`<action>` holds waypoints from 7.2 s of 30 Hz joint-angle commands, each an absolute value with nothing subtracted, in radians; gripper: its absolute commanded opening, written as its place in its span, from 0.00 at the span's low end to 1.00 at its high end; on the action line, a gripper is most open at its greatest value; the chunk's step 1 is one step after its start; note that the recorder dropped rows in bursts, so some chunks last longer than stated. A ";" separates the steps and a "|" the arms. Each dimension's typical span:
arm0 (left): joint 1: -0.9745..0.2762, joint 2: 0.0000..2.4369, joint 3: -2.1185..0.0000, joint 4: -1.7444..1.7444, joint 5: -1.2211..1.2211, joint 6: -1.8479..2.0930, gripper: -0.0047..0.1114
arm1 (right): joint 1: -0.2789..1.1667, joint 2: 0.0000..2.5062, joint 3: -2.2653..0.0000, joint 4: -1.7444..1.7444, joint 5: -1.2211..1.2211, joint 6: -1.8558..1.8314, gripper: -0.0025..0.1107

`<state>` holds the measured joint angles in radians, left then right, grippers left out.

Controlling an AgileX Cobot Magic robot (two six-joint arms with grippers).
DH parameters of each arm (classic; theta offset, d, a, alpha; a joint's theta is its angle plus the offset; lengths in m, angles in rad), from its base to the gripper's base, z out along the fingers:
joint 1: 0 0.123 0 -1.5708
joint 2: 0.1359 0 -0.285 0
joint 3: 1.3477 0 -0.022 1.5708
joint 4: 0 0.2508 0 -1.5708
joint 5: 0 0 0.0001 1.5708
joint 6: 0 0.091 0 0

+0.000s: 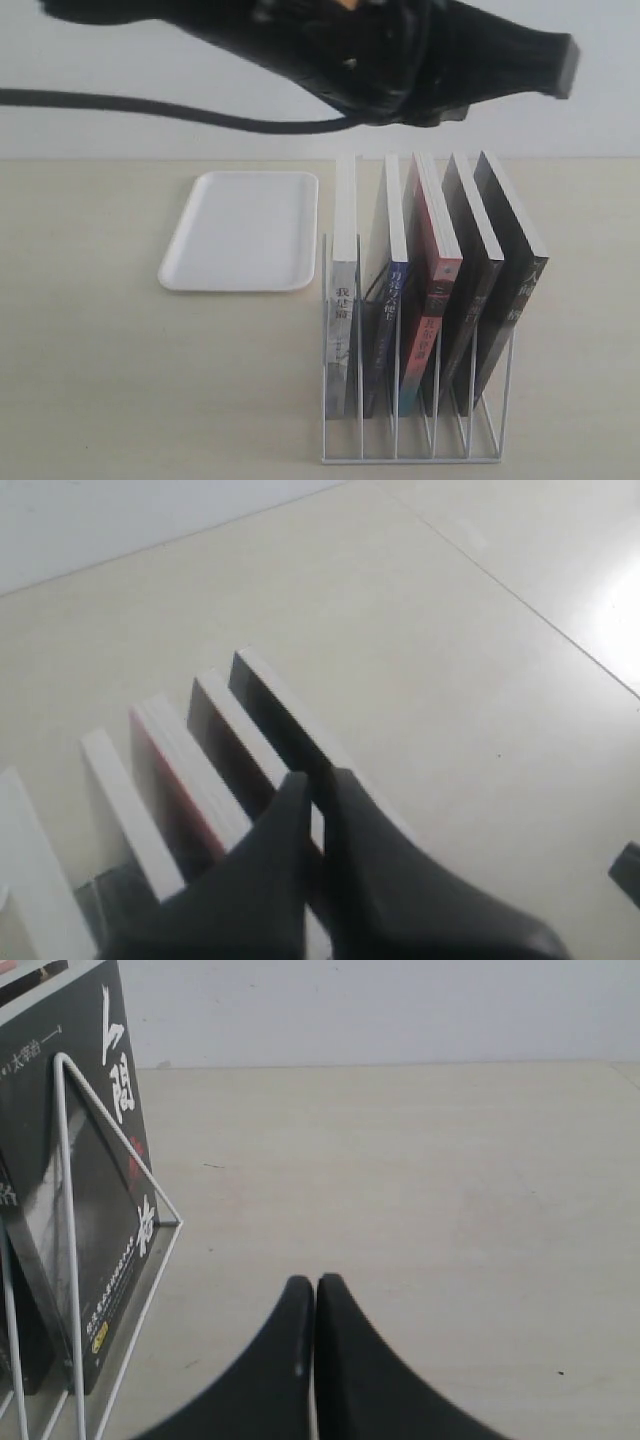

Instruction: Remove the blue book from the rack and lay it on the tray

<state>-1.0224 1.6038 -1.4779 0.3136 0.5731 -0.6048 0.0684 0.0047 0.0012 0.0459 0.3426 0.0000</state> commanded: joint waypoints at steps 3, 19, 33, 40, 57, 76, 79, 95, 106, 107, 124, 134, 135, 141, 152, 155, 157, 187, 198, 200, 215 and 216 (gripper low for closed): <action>-1.032 1.734 -1.636 0.307 0.655 -0.651 0.08 | 0.062 0.000 0.000 0.043 0.331 0.000 0.02; -1.032 1.800 -1.696 0.191 0.698 -0.680 0.46 | 0.062 0.000 0.000 0.043 0.331 0.000 0.02; -1.048 1.939 -1.891 0.139 0.848 -0.694 0.46 | 0.062 0.000 0.000 0.044 0.331 0.000 0.02; -1.048 1.961 -1.891 0.167 0.884 -0.710 0.46 | 0.062 0.000 0.000 0.044 0.331 0.000 0.02; -1.048 1.972 -1.891 0.199 0.888 -0.757 0.46 | 0.062 0.000 0.000 0.044 0.331 0.000 0.02; -1.048 2.003 -1.891 0.259 0.959 -0.798 0.46 | 0.062 0.000 0.000 0.044 0.331 0.000 0.02; -1.048 2.012 -1.891 0.259 0.958 -0.798 0.46 | 0.062 0.000 0.000 0.044 0.331 0.000 0.02; -1.048 2.035 -1.891 0.252 0.950 -0.798 0.31 | 0.062 0.000 0.000 0.044 0.331 0.000 0.02; -1.048 2.035 -1.898 0.255 0.934 -0.793 0.16 | 0.062 0.000 0.000 0.044 0.331 0.000 0.02; -1.048 2.035 -1.902 0.255 0.934 -0.793 0.16 | 0.062 0.000 0.000 0.044 0.331 0.000 0.02; -1.048 1.912 -1.943 0.251 0.942 -0.793 0.13 | 0.062 0.000 0.000 0.044 0.331 0.000 0.02; -1.048 1.864 -1.943 0.199 0.923 -0.784 0.09 | 0.062 0.000 0.000 0.044 0.331 0.000 0.02; -1.048 1.862 -1.943 0.185 0.921 -0.761 0.09 | 0.062 0.000 0.000 0.044 0.331 0.000 0.02; -1.048 1.853 -1.943 0.164 0.921 -0.744 0.09 | 0.062 0.000 0.000 0.044 0.331 0.000 0.02; -1.048 1.848 -2.006 0.164 0.976 -0.714 0.09 | 0.062 0.000 0.000 0.044 0.331 0.000 0.02; -1.048 1.851 -2.006 0.164 0.980 -0.711 0.09 | 0.062 0.000 0.000 0.044 0.331 0.000 0.02; -1.048 1.853 -2.006 0.164 0.980 -0.711 0.09 | 0.062 0.000 0.000 0.044 0.331 0.000 0.02; -1.048 1.918 -1.890 0.230 0.904 -0.763 0.09 | 0.062 0.000 0.000 0.044 0.331 0.000 0.02; -1.048 1.973 -1.890 0.236 0.913 -0.767 0.09 | 0.062 0.000 0.000 0.044 0.331 0.000 0.02; -1.048 1.978 -1.890 0.236 0.943 -0.767 0.09 | 0.062 0.000 0.000 0.044 0.331 0.000 0.02; -1.048 1.988 -1.890 0.244 0.950 -0.767 0.22 | 0.062 0.000 0.000 0.044 0.331 0.000 0.02; -1.048 1.988 -1.890 0.244 0.950 -0.767 0.26 | 0.062 0.000 0.000 0.044 0.331 0.000 0.02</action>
